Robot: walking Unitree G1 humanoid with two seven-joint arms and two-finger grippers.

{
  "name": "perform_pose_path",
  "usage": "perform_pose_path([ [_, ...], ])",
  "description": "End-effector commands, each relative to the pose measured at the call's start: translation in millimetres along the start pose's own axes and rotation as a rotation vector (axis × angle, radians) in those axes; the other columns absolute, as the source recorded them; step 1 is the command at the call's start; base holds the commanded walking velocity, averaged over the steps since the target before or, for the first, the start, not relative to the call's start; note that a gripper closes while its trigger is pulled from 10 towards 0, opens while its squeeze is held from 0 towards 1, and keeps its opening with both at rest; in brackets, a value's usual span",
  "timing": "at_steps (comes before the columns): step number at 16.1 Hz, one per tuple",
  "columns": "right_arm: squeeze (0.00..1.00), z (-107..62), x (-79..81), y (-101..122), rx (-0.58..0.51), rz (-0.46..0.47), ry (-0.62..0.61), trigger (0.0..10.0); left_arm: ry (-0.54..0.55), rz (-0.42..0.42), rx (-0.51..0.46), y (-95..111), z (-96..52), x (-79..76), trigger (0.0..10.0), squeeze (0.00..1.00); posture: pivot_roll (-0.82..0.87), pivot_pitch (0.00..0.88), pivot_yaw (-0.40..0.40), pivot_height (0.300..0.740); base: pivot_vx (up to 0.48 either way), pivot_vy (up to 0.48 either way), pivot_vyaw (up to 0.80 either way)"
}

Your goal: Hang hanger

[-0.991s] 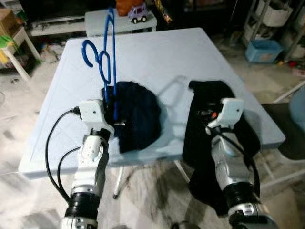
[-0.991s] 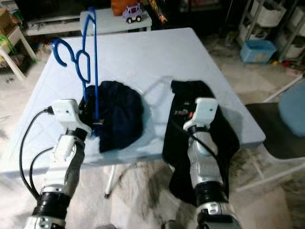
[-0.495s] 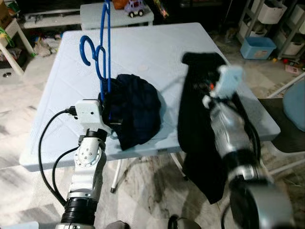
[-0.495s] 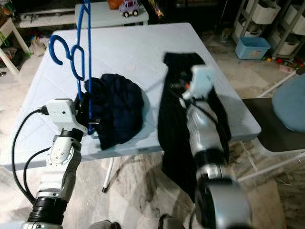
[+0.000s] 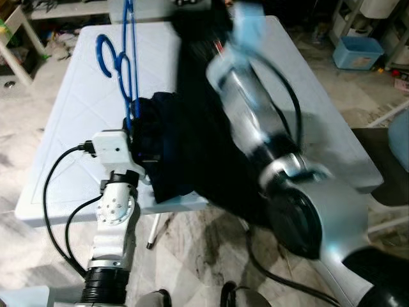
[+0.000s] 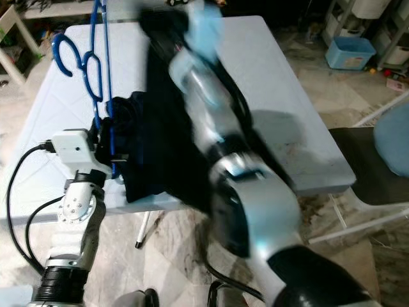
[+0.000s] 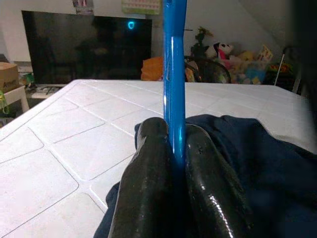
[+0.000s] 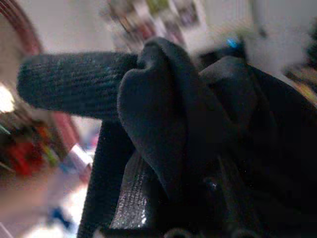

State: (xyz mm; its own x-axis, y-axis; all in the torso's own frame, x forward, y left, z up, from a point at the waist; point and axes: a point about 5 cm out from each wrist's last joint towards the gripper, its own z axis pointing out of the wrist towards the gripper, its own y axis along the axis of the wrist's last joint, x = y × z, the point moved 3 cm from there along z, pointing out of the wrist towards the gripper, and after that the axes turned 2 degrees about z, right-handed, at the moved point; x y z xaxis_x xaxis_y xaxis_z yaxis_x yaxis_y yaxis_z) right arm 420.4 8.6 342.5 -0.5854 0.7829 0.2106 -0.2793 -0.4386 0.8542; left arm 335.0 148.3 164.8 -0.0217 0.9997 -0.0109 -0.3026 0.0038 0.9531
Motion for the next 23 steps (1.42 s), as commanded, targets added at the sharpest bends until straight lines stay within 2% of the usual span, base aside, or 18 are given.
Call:
perform_pose_path([
  [1,0.00,7.9,14.6,18.2,-0.078,0.001,0.038,10.0,0.030,0.018,0.192,-41.4,-19.4,6.7,10.0,0.00,0.16,0.194,-0.054,0.740,0.000,0.000,0.00],
  [2,0.00,8.9,20.8,21.8,-0.104,-0.041,0.053,10.0,0.036,0.024,0.189,-40.6,-20.7,7.8,10.0,0.00,0.17,0.198,-0.061,0.740,0.000,0.000,0.00],
  [3,0.00,6.4,18.7,18.1,-0.102,-0.074,0.050,10.0,0.041,0.029,0.188,-40.0,-21.2,9.2,10.0,0.00,0.17,0.201,-0.060,0.740,0.000,0.000,0.00],
  [5,0.00,-1.6,5.9,5.5,-0.073,-0.131,0.015,10.0,0.050,0.036,0.187,-39.2,-21.8,11.9,10.0,0.00,0.17,0.204,-0.058,0.740,0.000,0.000,0.00],
  [7,0.00,-29.0,-44.2,-21.5,0.027,-0.284,-0.146,10.0,0.050,0.038,0.191,-40.0,-21.9,11.8,10.0,0.00,0.16,0.204,-0.052,0.740,0.000,0.000,0.00],
  [8,0.00,-36.3,-55.7,-27.5,0.060,-0.323,-0.174,10.0,0.048,0.037,0.192,-40.2,-21.5,11.3,10.0,0.00,0.16,0.204,-0.048,0.740,0.000,0.000,0.00],
  [9,0.00,-56.5,-82.9,-42.0,0.145,-0.374,-0.224,10.0,0.036,0.036,0.193,-40.4,-19.5,9.1,10.0,0.00,0.15,0.202,-0.044,0.740,0.000,0.000,0.00],
  [10,0.00,-67.2,-96.5,-48.6,0.193,-0.398,-0.246,10.0,0.028,0.035,0.194,-40.6,-18.3,7.5,10.0,0.00,0.13,0.198,-0.035,0.740,0.000,0.000,0.00],
  [11,0.00,-89.4,-122.4,-61.2,0.302,-0.415,-0.296,10.0,0.013,0.031,0.195,-41.4,-15.8,4.3,10.0,0.00,0.11,0.194,-0.027,0.740,0.000,0.000,0.00],
  [12,1.00,-99.5,-133.2,-65.0,0.337,-0.408,-0.317,10.0,0.005,0.028,0.195,-41.8,-14.6,2.6,10.0,0.00,0.10,0.189,-0.023,0.740,0.000,0.000,0.00],
  [13,1.00,-112.1,-145.6,-67.7,0.371,-0.386,-0.327,10.0,-0.006,0.025,0.196,-42.3,-12.5,-0.2,10.0,0.00,0.10,0.187,-0.018,0.740,0.000,0.000,0.00],
  [15,1.00,-127.9,-160.2,-66.1,0.389,-0.367,-0.319,10.0,-0.025,0.018,0.197,-43.1,-7.9,-5.2,10.0,0.00,0.07,0.178,-0.008,0.740,0.000,0.000,0.00],
  [18,1.00,-135.0,-162.0,-64.0,0.355,-0.322,-0.288,10.0,-0.035,0.012,0.198,-44.1,-5.8,-8.8,10.0,0.00,0.05,0.173,-0.003,0.740,0.000,0.000,0.00],
  [21,1.00,-141.0,-172.2,-36.3,0.181,-0.232,-0.335,10.0,-0.047,0.004,0.196,-44.8,-2.7,-13.1,10.0,0.00,0.04,0.159,0.006,0.740,0.000,0.000,0.00],
  [23,1.00,-141.5,-172.5,-32.6,0.161,-0.229,-0.330,10.0,-0.048,0.002,0.195,-44.7,-2.1,-13.3,10.0,0.00,0.04,0.158,0.007,0.740,0.000,0.000,0.00],
])
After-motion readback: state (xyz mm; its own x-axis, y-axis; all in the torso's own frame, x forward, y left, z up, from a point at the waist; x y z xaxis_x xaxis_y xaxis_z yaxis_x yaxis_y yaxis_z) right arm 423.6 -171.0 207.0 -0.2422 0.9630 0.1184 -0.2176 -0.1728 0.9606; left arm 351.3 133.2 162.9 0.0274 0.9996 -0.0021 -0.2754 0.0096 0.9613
